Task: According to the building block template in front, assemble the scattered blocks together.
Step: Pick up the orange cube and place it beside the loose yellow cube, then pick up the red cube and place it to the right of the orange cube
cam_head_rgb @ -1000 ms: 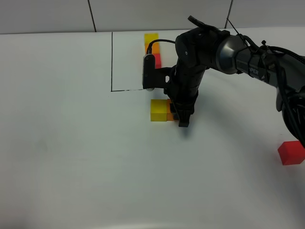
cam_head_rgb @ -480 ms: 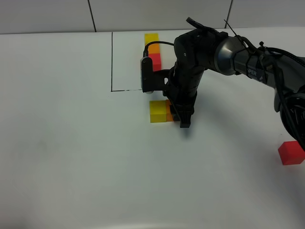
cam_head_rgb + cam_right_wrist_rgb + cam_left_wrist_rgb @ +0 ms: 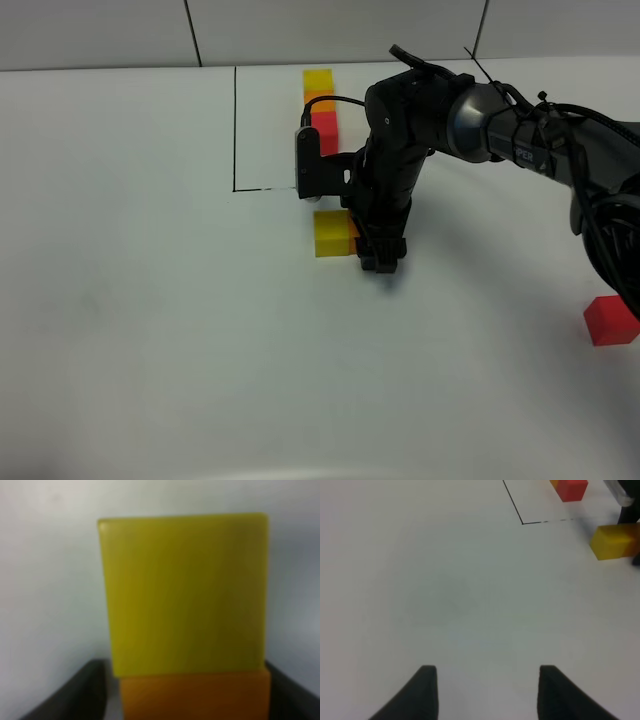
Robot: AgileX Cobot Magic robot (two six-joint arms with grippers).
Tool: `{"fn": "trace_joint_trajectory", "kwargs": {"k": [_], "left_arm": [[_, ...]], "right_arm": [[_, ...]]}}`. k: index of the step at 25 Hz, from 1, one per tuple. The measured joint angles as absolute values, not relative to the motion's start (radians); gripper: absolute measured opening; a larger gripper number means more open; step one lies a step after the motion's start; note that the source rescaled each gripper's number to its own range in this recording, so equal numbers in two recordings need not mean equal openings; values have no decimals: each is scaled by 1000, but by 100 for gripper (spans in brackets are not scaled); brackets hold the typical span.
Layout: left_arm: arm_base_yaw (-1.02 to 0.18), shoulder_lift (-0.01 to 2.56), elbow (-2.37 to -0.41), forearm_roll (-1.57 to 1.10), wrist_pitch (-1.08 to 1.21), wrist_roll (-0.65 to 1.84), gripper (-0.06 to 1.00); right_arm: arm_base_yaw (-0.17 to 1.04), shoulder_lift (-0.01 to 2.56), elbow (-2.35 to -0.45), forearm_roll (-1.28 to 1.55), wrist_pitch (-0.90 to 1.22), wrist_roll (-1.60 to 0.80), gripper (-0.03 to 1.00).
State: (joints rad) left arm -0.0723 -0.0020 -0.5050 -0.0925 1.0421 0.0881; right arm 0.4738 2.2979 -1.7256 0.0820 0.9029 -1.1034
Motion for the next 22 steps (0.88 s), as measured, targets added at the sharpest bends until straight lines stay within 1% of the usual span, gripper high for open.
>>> {"fn": "trace_joint_trajectory", "kwargs": {"k": [1,2,3,4,6,8,11,17,22], "left_arm": [[-72,-2,-505,-93,1042,88,4],[-72,-2,-505,-93,1042,88,4],[-72,-2,-505,-93,1042,88,4],[-72,-2,-505,-93,1042,88,4],[-72,-2,-505,-93,1042,89,4],[-72,-2,-505,-93,1042,89,4],[-72,-2,-505,-93,1042,89,4],[-72,-2,-505,-93,1042,89,4],[-72,-2,-505,-93,1042,89,4]], "right_arm": [[471,2288,-1723,82,910,-1086,62],[466,2274,-1723,82,915,-1061,69],[458,2257,-1722,83,922,-1032,74],[446,2234,-1715,83,925,-1006,77],[415,2185,-1680,83,921,-936,78],[374,2130,-1606,83,895,-868,78],[305,2029,-1448,83,828,-725,78],[156,1800,-1108,83,712,-322,78],[53,1671,-924,84,704,-192,78]]}}
